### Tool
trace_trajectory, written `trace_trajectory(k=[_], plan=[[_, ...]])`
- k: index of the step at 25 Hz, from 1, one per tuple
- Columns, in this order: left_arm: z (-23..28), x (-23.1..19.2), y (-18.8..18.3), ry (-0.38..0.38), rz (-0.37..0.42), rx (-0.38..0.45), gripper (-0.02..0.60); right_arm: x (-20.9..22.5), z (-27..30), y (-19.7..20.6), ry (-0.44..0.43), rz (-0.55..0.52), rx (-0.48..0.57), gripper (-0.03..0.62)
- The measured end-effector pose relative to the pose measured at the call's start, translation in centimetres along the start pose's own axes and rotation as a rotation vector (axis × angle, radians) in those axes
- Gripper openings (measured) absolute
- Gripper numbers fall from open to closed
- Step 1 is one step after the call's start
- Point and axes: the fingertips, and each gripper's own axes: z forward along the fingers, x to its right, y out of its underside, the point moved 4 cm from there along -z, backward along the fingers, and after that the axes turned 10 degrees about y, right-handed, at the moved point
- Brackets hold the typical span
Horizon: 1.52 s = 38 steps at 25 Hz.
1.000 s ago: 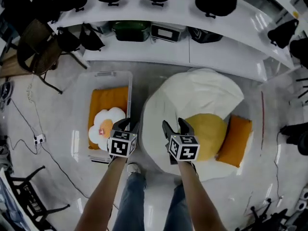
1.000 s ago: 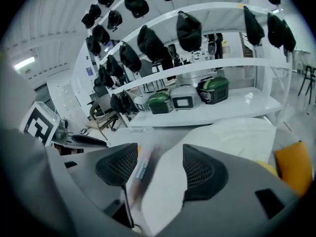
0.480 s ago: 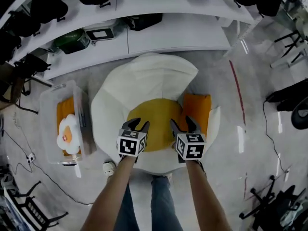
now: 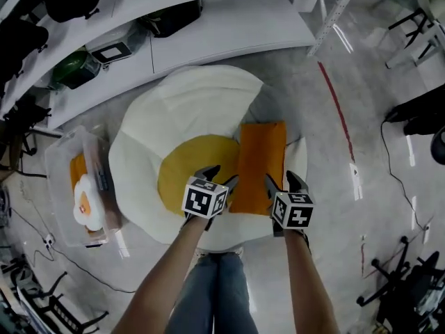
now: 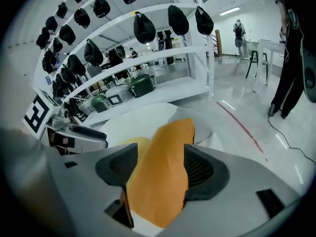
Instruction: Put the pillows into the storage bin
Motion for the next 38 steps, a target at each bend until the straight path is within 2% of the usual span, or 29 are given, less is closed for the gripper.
trace_trajectory(k=[7,10,12,14,16,18,23,28,33,38], plan=[[9.1,-1.7,5.5,0.084,-0.015,-0.097,0.295,4.1,7.0,7.2,-0.005,0.086,-0.083,0.352],[12.1,-2.3,7.3,0.17,-0.099,-0.084,0.301,4.2,9.2,9.2,-0.089,0.185,-0.09,0.391],[12.9,-2.6,7.9,0.255,-0.195,-0.041,0.261,3.7,9.9,9.7,-0.149,0.242,-0.08,0.354],[12.7,-2.5,8.1,0.288,-0.237,-0.01,0.228,3.1,9.7,9.8,-0.166,0.223,-0.058,0.289],[11.9,-2.0,7.8,0.263,-0.214,-0.01,0.183,2.6,8.7,9.1,-0.154,0.183,-0.038,0.22],[10.3,-1.4,6.8,0.237,-0.193,0.0,0.15,1.9,7.4,7.9,-0.143,0.172,-0.025,0.195],[4.4,0.2,3.0,0.211,-0.188,0.055,0.146,-0.6,2.8,3.1,-0.159,0.174,-0.006,0.195],[-3.1,0.7,-1.1,0.145,-0.196,0.11,0.146,-5.0,-1.4,-2.4,-0.215,0.144,0.02,0.196],[-12.4,-2.4,-3.0,0.038,-0.23,0.212,0.144,-13.5,-3.4,-7.2,-0.304,0.062,0.057,0.198],[-23.3,-8.2,-0.2,-0.101,-0.295,0.33,0.144,-26.2,-4.2,-8.8,-0.436,-0.063,0.073,0.201]])
